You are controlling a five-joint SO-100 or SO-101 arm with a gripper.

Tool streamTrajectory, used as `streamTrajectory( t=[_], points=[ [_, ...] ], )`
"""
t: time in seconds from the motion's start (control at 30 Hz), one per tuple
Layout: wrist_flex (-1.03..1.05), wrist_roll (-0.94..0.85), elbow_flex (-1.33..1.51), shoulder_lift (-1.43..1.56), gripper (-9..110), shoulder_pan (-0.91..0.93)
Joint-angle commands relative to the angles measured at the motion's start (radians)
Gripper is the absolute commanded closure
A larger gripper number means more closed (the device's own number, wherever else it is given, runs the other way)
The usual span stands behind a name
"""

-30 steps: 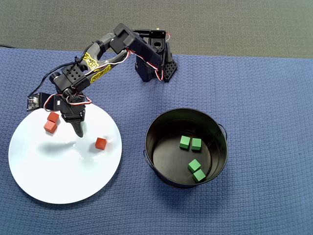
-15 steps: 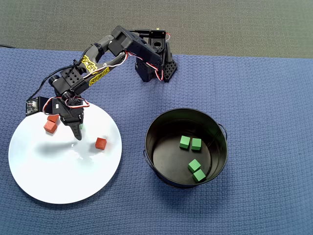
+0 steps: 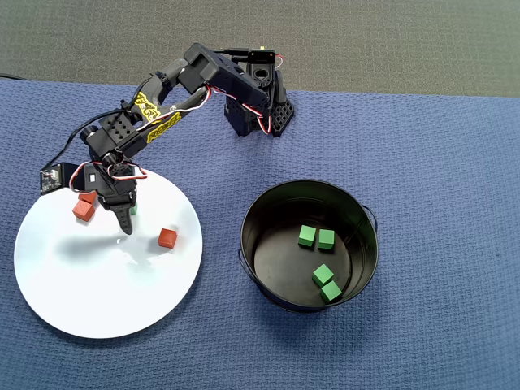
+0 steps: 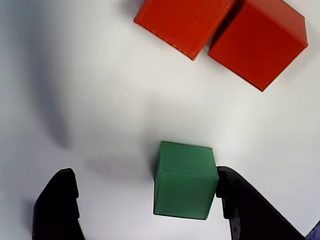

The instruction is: Pick up the green cubes from the white plate and place them in the black recipient

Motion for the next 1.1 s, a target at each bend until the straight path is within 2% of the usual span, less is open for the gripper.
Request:
streamTrajectory(
  t=[0.0,0.37,0.87,1.07],
  points=[
    [-0.014,-0.014,-0.005,0.02,75,0.006],
    [-0.025,-0.015,0.034,0.028,80,0.003],
    [-0.032,-0.015,0.049,0.038,102,0.003],
    [-0.063,0.023,0.077,0.08,102,0.005]
  ],
)
